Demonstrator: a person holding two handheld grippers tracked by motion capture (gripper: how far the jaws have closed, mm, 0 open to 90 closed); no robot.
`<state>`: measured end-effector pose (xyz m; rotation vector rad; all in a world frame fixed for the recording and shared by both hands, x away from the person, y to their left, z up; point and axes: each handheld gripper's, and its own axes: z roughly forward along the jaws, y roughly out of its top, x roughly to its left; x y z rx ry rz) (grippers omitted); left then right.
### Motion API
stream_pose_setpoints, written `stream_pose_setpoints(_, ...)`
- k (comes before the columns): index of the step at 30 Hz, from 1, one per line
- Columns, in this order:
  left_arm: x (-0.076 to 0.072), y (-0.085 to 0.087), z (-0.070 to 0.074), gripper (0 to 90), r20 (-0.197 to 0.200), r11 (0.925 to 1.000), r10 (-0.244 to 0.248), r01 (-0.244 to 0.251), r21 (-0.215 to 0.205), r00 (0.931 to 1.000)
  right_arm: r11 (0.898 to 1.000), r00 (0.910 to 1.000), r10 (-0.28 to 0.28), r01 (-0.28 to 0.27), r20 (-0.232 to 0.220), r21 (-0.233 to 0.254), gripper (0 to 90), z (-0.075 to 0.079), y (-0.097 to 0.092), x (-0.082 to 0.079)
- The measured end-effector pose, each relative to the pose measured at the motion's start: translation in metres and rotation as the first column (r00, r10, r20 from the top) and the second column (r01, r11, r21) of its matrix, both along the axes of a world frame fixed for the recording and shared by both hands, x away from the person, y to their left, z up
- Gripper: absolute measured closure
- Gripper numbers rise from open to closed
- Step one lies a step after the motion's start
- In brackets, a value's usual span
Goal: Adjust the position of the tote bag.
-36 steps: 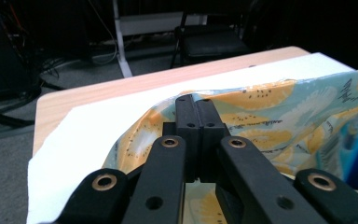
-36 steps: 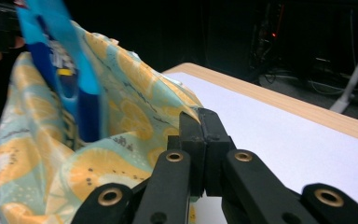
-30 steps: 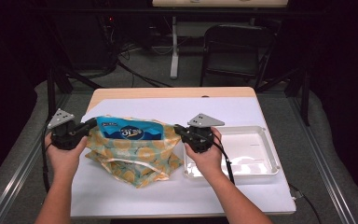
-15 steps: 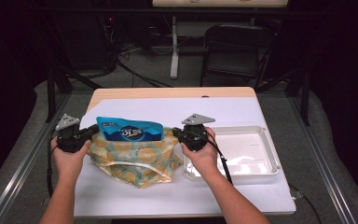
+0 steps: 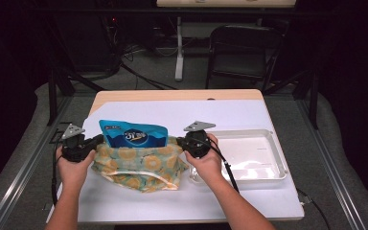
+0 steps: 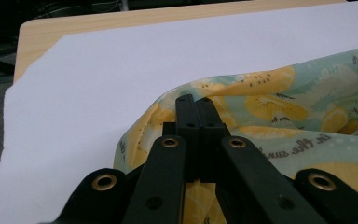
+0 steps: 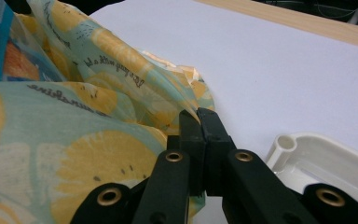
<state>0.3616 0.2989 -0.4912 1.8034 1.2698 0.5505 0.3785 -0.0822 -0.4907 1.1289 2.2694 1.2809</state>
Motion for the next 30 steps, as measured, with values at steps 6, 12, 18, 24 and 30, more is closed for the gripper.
stream_pose_setpoints(6, -0.002, -0.001, -0.005, 90.0, -0.011, 1.0, 0.002, -0.002, 0.003, 0.9999, 1.0, 0.9999, 0.002, -0.002, -0.011, -0.001, 89.8, -0.005, -0.002, -0.002)
stream_pose_setpoints(12, -0.003, -0.003, -0.014, 90.0, -0.045, 0.9998, 0.003, -0.002, 0.019, 0.999, 1.0, 0.9998, 0.007, -0.007, -0.021, -0.019, 89.7, -0.01, -0.003, -0.002)
stream_pose_setpoints(18, -0.005, -0.004, -0.021, 90.0, -0.068, 0.9993, 0.005, -0.003, 0.038, 0.9976, 0.999, 0.9996, 0.009, -0.01, -0.026, -0.034, 89.7, -0.014, -0.003, -0.004)
stream_pose_setpoints(24, -0.009, -0.003, -0.023, 86.8, -0.07, 0.9992, 0.023, -0.02, 0.035, 0.9973, 0.999, 0.9996, 0.016, -0.017, -0.023, -0.044, 88.6, -0.015, -0.001, -0.006)
stream_pose_setpoints(30, -0.022, 0.004, -0.012, 67.9, -0.016, 0.9983, 0.057, -0.057, -0.014, 0.9983, 1.0, 0.9998, 0.014, -0.014, -0.015, -0.024, 81.1, -0.016, -0.004, -0.008)
